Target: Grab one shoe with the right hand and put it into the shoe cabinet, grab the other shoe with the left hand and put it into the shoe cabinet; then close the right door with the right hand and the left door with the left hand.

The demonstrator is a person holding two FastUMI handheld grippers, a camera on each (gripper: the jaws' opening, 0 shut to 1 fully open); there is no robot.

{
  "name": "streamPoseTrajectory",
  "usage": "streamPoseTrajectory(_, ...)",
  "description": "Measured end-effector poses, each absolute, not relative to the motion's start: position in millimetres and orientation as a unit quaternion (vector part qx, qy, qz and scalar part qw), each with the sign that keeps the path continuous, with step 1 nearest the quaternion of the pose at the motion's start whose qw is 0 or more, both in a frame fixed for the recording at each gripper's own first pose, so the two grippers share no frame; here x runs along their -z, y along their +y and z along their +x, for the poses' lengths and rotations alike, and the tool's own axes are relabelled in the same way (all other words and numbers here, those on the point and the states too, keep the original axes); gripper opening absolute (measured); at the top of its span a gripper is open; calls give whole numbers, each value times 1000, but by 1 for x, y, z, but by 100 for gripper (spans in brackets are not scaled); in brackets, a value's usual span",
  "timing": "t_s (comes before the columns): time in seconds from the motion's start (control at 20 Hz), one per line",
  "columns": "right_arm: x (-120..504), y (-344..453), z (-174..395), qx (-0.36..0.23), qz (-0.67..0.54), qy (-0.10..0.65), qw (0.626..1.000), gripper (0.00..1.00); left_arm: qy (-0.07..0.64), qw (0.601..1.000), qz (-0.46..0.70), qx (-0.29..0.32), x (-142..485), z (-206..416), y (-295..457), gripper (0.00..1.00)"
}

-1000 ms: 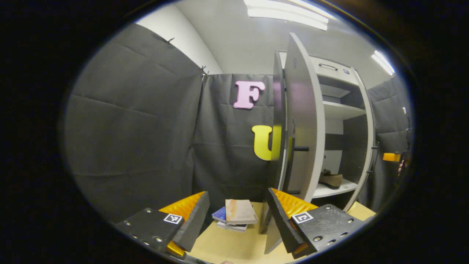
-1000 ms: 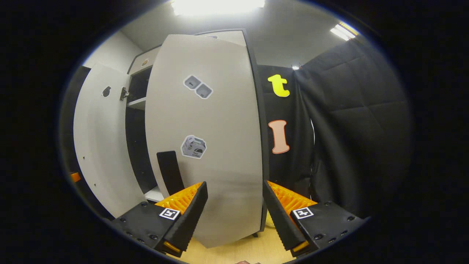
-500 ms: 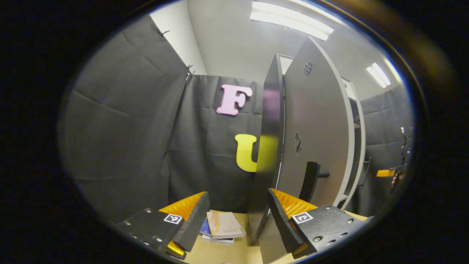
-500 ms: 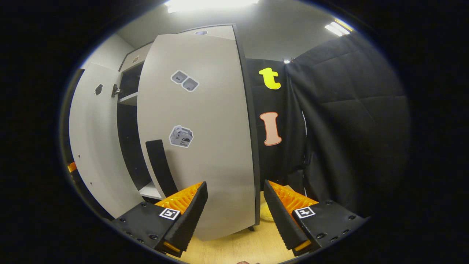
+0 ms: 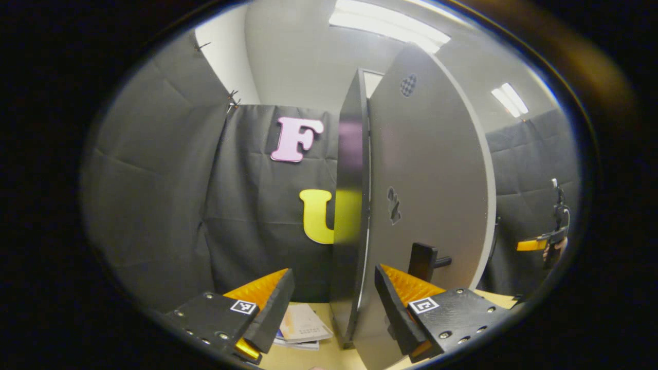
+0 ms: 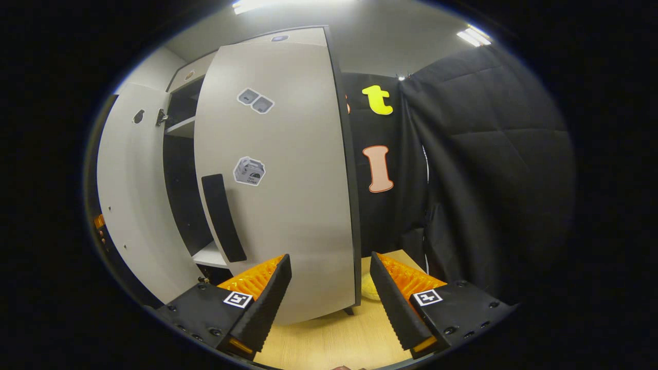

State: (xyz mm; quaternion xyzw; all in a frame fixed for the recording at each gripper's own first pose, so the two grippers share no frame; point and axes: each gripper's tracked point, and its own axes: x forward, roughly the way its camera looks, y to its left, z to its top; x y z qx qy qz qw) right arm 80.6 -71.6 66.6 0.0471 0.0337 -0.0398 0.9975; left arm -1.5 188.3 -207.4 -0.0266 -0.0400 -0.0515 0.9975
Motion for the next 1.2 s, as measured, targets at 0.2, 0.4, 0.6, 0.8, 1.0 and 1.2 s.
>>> streamPoseTrajectory(0.2, -55, -88, 73, 43, 39, 39, 998, 98, -20, 998, -33, 50, 213, -5, 176, 91)
streamPoseTrajectory(0.4, -49, -93, 78, 20, 32, 44, 998, 97, -8, 998, -28, 62, 212, -5, 134, 91)
streamPoseTrajectory(0.6, -51, -110, 85, 5, 35, 46, 998, 98, -6, 998, 2, 57, 207, -1, 82, 96)
streamPoseTrajectory(0.8, -57, -132, 90, -2, 47, 40, 998, 98, 6, 999, -24, 46, 216, 26, 29, 97)
streamPoseTrajectory(1.0, -59, -154, 94, -1, 53, 32, 998, 98, 25, 999, -40, 20, 229, 33, -10, 97)
streamPoseTrajectory(1.2, -57, -180, 95, 15, 54, 24, 998, 98, 20, 998, -48, -25, 227, 7, -23, 88)
